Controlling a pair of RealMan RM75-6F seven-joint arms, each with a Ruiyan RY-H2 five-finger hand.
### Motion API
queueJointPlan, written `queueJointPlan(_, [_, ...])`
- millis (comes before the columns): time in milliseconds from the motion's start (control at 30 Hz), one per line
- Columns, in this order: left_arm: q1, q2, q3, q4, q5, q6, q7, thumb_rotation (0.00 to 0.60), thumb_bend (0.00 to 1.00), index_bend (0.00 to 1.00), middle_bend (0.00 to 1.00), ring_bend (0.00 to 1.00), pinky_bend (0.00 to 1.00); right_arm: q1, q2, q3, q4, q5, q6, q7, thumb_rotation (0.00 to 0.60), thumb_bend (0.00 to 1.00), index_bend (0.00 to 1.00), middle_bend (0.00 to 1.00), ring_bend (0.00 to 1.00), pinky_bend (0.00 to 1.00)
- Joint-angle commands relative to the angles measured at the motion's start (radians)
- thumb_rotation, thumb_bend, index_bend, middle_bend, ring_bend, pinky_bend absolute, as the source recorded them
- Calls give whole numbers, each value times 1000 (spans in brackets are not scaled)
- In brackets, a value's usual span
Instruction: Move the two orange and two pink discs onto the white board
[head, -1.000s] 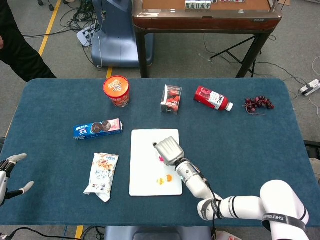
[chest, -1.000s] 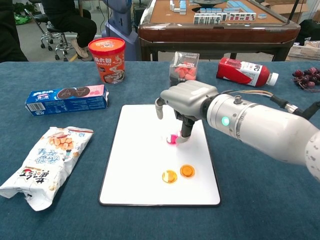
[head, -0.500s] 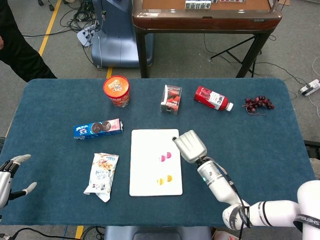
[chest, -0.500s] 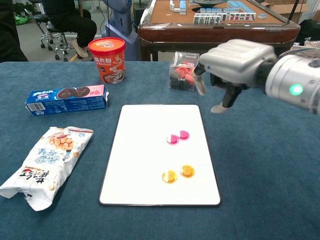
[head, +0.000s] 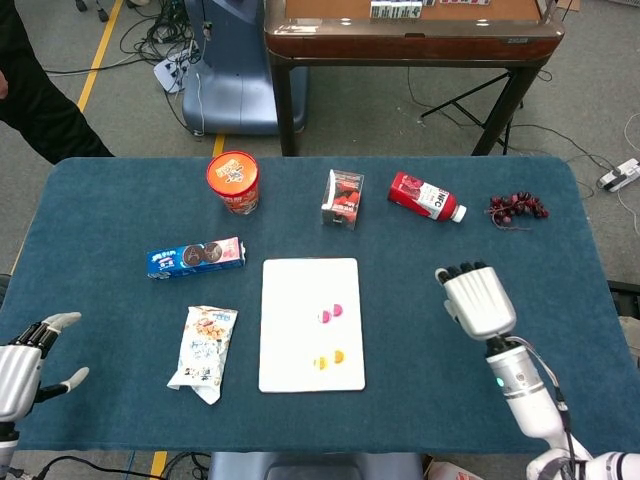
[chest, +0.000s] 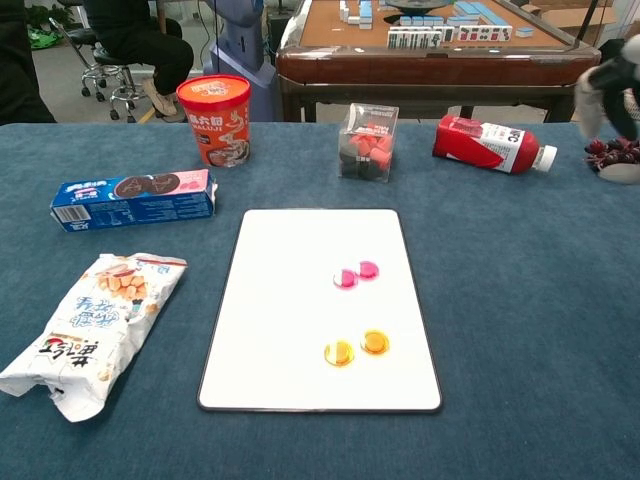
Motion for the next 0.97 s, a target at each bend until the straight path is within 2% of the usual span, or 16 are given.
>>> queueJointPlan(33, [-3, -7, 5, -4, 9, -2, 16, 600, 67, 283, 285, 309, 534, -103, 24, -24, 45, -32, 92, 52, 600, 167, 503, 549, 493, 505])
queueJointPlan(267, [-7, -21, 11, -6, 19, -8, 42, 600, 67, 283, 285, 309, 534, -230, 13, -24, 109, -41, 167, 167, 600, 166, 503, 517, 461, 482])
queueJointPlan(433, [-14, -33, 15, 3, 18, -24, 49, 600, 67, 283, 285, 308, 534, -288, 2, -24, 164, -76, 179, 259, 600, 167, 502, 506, 450, 454])
queueJointPlan(533, [-17, -37, 17, 5, 21, -28, 52, 600, 67, 283, 285, 308, 534, -294, 24, -29, 159, -104, 156, 287, 600, 167, 503, 493, 433, 450])
queueJointPlan(967, [-29, -55, 23, 13, 10, -57, 67, 600, 67, 283, 285, 308, 535, -327, 41, 24, 178, -140, 102, 359, 600, 167, 503, 490, 428, 449])
